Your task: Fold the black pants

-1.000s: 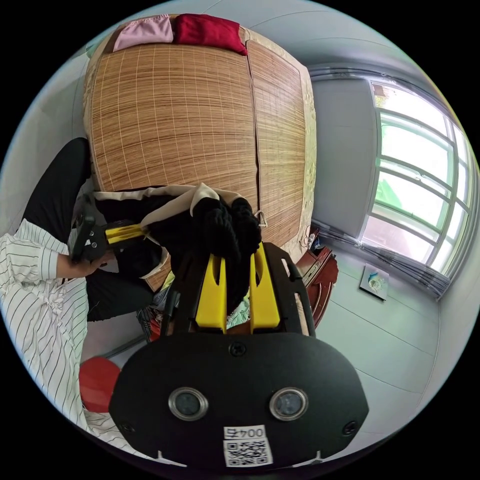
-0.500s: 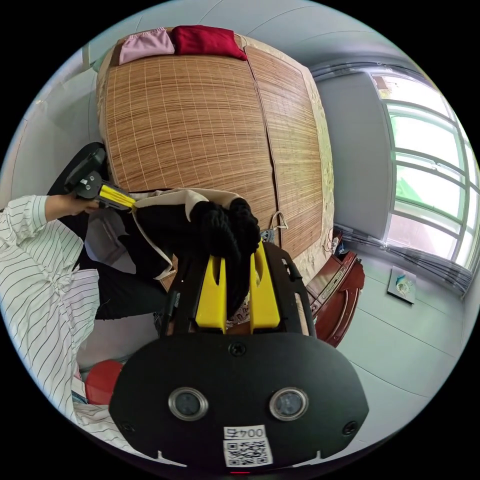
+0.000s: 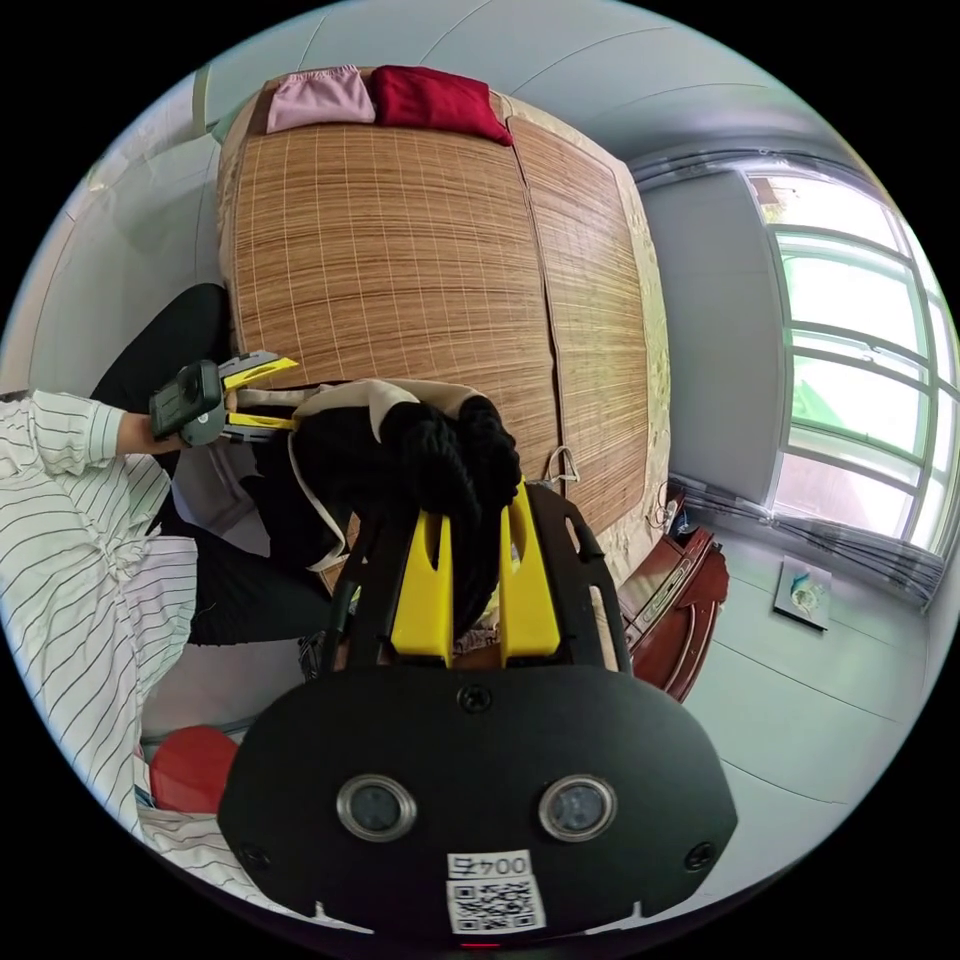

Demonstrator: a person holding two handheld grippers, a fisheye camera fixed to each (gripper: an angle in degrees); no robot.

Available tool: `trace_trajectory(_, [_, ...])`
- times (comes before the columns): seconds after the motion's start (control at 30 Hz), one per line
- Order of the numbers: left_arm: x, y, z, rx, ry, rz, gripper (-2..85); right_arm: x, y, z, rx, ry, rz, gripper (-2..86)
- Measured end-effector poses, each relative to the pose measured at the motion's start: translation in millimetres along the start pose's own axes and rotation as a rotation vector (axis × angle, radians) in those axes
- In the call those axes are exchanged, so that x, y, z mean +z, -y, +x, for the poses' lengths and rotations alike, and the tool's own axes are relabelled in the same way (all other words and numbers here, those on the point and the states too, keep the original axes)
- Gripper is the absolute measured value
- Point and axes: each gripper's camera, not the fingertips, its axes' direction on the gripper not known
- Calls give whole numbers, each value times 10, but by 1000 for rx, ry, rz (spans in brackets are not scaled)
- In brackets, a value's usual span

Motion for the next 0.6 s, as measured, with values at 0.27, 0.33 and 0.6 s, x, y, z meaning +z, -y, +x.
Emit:
trace_trajectory(0.27, [183,230,-332,-49,-405,-110,159,-174,-222,80,-4,-5,19,71])
trace_trajectory(0.33, [118,241,-326,-45,-457,-103,143,-216,-320,136,14,-9,21,71])
trace_trajectory(0.6, [-369,280,32,38,-407,-47,93,-420,-652,272,72,-15,30,72])
